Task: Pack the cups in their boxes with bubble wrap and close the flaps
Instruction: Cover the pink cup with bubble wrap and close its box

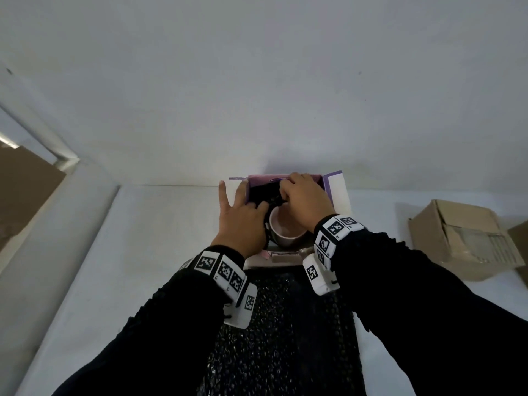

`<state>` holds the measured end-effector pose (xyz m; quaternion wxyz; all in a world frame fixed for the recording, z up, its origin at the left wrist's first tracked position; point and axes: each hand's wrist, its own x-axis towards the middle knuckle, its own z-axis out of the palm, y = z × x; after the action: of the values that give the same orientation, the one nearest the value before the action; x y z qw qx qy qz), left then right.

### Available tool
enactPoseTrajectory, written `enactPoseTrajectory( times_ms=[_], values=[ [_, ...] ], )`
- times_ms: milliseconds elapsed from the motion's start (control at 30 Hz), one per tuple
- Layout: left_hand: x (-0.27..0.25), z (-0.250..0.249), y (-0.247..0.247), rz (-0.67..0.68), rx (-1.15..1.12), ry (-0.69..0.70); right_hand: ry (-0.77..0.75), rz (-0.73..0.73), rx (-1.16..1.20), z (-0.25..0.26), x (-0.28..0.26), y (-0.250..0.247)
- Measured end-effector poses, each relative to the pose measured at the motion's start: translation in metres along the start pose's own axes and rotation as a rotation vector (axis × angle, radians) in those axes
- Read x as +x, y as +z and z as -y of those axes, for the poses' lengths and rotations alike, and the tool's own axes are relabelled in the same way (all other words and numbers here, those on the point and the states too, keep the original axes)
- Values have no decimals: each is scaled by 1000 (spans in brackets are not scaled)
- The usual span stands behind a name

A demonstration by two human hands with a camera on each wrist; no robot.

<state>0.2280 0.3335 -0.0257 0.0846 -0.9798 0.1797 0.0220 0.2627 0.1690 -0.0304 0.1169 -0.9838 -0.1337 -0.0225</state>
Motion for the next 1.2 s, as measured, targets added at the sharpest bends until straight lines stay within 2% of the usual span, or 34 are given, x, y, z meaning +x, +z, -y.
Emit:
enactPoseTrajectory(
  times_ms=[133, 167, 233, 333, 433, 567, 633, 733, 800, 867, 967, 1033, 1133, 1200],
  values=[
    [-6, -3, 3, -210, -35, 40, 58, 127, 85, -1, -1, 2],
    [-7, -2, 8, -217, -66, 47, 55, 139, 59, -1, -2, 2],
    [-11, 2, 11, -172, -117, 43, 49, 143, 18, -1, -3, 1],
    [-16, 5, 7, -57, -96, 108, 38, 137, 21, 1, -4, -4],
    [-23, 3, 1, -45, -41, 155, -8, 50, 79, 6, -13, -18],
    [-45, -2, 2, -275, -58, 239, -117, -220, 291, 15, -49, -37],
    [-59, -4, 4, -345, -71, 270, -168, -295, 365, 25, -76, -40],
    [-80, -3, 9, -476, -141, 226, -174, -364, 454, 43, -124, -27],
    [-98, -1, 15, -562, -232, 187, -144, -337, 448, 52, -154, -7],
    [-117, -1, 23, -573, -289, 163, -94, -152, 394, 58, -180, 18],
    [-146, -2, 41, -480, -348, 157, 88, 279, 173, 70, -213, 52],
    [-162, -3, 52, -288, -351, 147, 162, 413, 22, 77, -229, 69],
    [-183, -2, 68, 100, -352, 127, 183, 360, -22, 89, -241, 81],
    [-195, -1, 74, 280, -358, 127, 183, 293, 33, 95, -242, 81]
  ],
)
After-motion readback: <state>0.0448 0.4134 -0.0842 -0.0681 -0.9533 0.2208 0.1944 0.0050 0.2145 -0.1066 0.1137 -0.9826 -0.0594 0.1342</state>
